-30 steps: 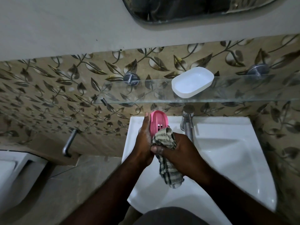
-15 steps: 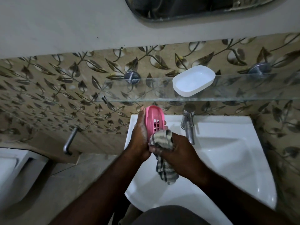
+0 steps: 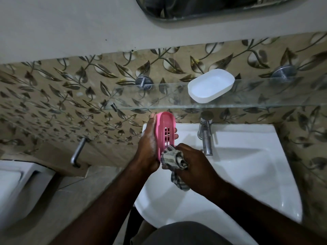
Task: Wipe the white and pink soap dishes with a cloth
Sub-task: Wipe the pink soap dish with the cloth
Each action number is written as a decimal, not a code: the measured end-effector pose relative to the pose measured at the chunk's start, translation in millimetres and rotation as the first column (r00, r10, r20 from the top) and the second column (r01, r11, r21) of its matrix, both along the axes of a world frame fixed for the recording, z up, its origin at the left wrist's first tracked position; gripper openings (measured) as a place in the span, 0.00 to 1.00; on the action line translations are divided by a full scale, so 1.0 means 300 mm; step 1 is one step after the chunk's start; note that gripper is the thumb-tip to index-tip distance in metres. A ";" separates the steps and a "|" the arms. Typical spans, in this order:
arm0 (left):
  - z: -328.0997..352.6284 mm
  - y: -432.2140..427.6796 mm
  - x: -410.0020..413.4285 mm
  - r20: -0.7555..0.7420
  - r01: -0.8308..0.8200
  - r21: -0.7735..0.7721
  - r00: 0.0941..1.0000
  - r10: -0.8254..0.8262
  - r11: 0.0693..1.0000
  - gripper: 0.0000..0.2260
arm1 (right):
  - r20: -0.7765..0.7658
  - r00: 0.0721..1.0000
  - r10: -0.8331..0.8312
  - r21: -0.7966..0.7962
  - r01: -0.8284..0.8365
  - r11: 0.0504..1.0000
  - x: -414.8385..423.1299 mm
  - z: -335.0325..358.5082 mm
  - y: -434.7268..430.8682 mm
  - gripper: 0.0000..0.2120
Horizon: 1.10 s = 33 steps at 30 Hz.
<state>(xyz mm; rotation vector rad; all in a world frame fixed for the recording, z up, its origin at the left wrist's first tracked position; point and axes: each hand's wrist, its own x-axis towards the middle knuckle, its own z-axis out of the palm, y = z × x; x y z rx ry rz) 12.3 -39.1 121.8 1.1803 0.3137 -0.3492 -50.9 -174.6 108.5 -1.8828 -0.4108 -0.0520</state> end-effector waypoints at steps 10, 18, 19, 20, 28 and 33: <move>0.008 -0.030 -0.012 -0.053 -0.026 -0.116 0.998 0.020 0.993 0.35 | -0.157 0.987 -0.018 0.212 0.052 0.976 0.017 0.028 0.024 0.09; 0.025 -0.012 0.011 -0.024 -0.018 -0.142 1.000 0.014 0.990 0.32 | -0.112 0.991 0.067 0.105 -0.056 0.993 0.038 0.033 -0.027 0.09; 0.024 -0.014 0.013 -0.013 -0.022 -0.130 1.000 0.021 0.991 0.32 | -0.145 0.987 0.061 0.118 -0.044 0.992 0.047 0.030 -0.027 0.06; 0.022 -0.019 0.012 -0.005 -0.030 -0.122 1.000 0.030 0.992 0.33 | -0.183 0.981 0.061 0.143 -0.035 0.989 0.053 0.027 -0.026 0.05; 0.038 -0.023 -0.010 0.067 0.023 -0.132 0.998 -0.014 0.991 0.33 | -0.201 0.978 -0.049 0.203 0.090 0.975 0.036 0.018 0.047 0.11; 0.027 -0.003 0.002 0.114 -0.037 -0.059 0.993 0.043 0.998 0.39 | -0.272 0.959 -0.080 0.130 0.120 0.984 0.035 -0.017 -0.012 0.09</move>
